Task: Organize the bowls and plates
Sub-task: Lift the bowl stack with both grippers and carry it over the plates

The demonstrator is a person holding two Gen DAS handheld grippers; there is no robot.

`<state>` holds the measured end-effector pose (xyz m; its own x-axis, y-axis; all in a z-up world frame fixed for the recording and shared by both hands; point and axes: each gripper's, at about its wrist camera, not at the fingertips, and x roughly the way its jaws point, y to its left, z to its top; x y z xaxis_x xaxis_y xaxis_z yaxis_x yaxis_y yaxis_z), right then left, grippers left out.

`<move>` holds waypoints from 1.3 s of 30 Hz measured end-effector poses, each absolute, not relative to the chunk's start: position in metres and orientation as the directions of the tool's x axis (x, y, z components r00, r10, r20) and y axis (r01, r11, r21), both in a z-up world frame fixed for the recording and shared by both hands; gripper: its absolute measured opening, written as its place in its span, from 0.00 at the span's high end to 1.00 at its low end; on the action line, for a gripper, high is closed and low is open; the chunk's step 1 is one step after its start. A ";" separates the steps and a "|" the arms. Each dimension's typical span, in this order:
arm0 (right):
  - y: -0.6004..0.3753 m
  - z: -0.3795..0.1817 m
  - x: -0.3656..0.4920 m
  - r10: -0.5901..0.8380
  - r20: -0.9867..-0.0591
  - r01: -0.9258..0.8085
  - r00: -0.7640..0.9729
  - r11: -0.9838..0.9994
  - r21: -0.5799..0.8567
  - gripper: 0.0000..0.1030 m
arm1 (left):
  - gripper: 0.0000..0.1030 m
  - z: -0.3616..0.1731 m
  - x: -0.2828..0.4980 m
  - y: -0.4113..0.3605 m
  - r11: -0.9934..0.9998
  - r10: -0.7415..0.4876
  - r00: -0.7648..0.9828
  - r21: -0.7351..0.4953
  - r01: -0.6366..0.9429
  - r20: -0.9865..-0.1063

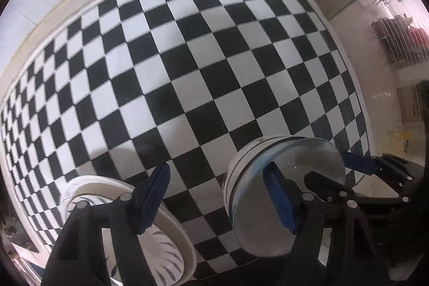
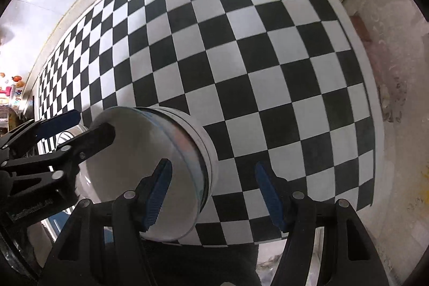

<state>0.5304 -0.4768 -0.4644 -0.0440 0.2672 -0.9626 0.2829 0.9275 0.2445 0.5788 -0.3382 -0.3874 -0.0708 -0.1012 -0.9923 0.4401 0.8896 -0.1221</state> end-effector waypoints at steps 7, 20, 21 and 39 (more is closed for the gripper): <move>-0.476 -0.495 0.529 0.324 -0.942 0.298 -0.087 0.911 0.285 0.34 | 0.32 -0.416 0.583 -0.346 0.874 -0.100 -0.151 -0.159 0.459 -0.984; -0.476 -0.528 0.534 0.508 -0.859 0.355 -0.062 0.815 0.457 0.35 | 0.31 -0.456 0.590 -0.352 0.844 -0.269 -0.351 -0.395 0.364 -0.897; -0.476 -0.533 0.533 0.530 -0.846 0.361 -0.061 0.802 0.476 0.35 | 0.31 -0.458 0.591 -0.353 0.840 -0.284 -0.364 -0.413 0.352 -0.887; -0.482 -0.535 0.527 0.587 -0.808 0.383 -0.055 0.760 0.526 0.40 | 0.32 -0.448 0.585 -0.348 0.858 -0.302 -0.331 -0.406 0.314 -0.894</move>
<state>0.5267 -0.4816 -0.5347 -0.0549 0.5867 -0.8079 0.3826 0.7598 0.5257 0.5851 -0.3477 -0.4475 -0.3305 -0.3020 -0.8942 0.3138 0.8583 -0.4059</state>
